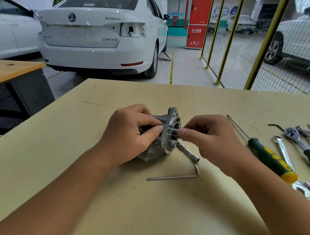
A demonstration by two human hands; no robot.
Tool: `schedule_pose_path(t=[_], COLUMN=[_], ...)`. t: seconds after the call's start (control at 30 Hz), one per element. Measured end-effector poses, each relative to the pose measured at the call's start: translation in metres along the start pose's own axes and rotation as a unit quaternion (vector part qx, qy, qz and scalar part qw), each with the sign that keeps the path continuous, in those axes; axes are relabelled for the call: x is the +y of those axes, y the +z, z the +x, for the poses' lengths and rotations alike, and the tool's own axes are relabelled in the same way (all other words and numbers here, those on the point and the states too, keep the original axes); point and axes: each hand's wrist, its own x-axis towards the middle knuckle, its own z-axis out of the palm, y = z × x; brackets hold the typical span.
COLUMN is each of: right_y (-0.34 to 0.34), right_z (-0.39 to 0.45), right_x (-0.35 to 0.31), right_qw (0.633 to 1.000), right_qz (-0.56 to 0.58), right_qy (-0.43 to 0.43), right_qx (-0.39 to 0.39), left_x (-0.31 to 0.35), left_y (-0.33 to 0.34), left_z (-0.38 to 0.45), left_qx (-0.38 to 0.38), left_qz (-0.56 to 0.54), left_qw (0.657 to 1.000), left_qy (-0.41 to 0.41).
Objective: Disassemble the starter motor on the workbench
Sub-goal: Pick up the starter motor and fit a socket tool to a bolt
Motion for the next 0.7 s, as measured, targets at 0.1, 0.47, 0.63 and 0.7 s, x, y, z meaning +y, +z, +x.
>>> schedule_pose_path(t=[0.1,0.47,0.63,0.7], right_y=[-0.004,0.003,-0.001,-0.002], right_z=[0.001,-0.001,-0.003,-0.003], right_x=[0.000,0.005,0.002,0.001], right_qw=[0.996,0.999,0.977,0.976], right_qz=[0.053,0.009,-0.170,-0.175], right_qy=[0.070,0.030,-0.132,-0.129], right_qx=[-0.023,-0.012,0.005,0.001], left_x=[0.004,0.003,0.003,0.002], left_y=[0.001,-0.007,-0.008,-0.010], left_z=[-0.001,0.003,0.004,0.004], left_qx=[0.000,-0.033,-0.049,-0.057], left_qz=[-0.009,-0.015,-0.015,-0.020], left_qw=[1.000,0.998,0.997,0.997], left_qy=[-0.015,-0.048,-0.049,-0.051])
